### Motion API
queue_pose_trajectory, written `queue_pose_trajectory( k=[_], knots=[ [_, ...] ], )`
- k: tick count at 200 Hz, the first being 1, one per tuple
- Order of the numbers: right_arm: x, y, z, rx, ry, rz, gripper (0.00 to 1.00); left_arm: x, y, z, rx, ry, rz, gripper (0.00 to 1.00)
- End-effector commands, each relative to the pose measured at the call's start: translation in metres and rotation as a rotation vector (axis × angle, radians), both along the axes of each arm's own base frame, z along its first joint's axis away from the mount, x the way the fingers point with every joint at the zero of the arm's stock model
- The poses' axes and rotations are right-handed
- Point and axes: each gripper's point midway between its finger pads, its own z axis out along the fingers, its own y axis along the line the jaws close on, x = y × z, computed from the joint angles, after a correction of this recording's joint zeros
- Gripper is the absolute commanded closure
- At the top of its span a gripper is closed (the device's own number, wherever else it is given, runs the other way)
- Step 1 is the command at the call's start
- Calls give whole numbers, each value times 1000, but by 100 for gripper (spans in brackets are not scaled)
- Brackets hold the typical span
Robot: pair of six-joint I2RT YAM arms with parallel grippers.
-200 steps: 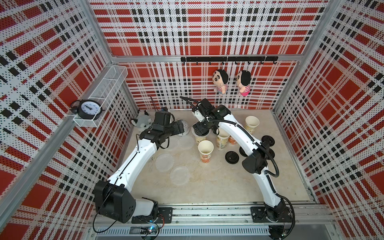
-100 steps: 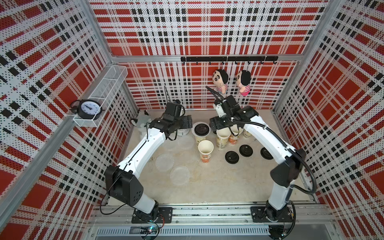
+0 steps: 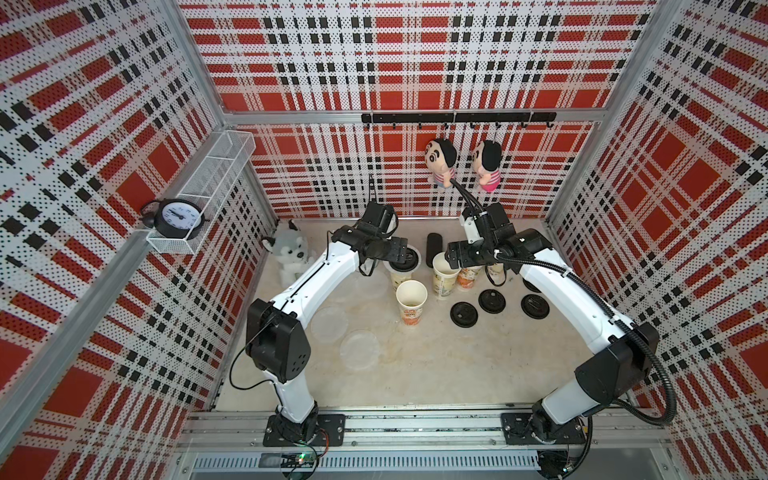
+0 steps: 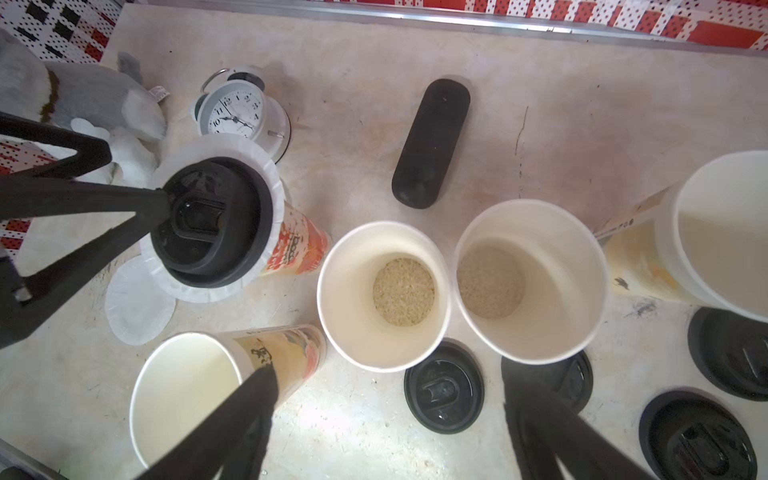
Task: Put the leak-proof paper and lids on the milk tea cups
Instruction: Secure the cup lid on the cup.
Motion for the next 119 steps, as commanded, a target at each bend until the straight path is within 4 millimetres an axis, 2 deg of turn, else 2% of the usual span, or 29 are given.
queue_pose_trajectory(
  k=[1, 119],
  knots=[
    [4, 1, 13, 39, -42, -7, 12, 4, -3, 5, 20, -13, -10, 15],
    [6, 6, 5, 46, -20, 7, 14, 7, 5, -10, 81, 4, 24, 15]
  ],
)
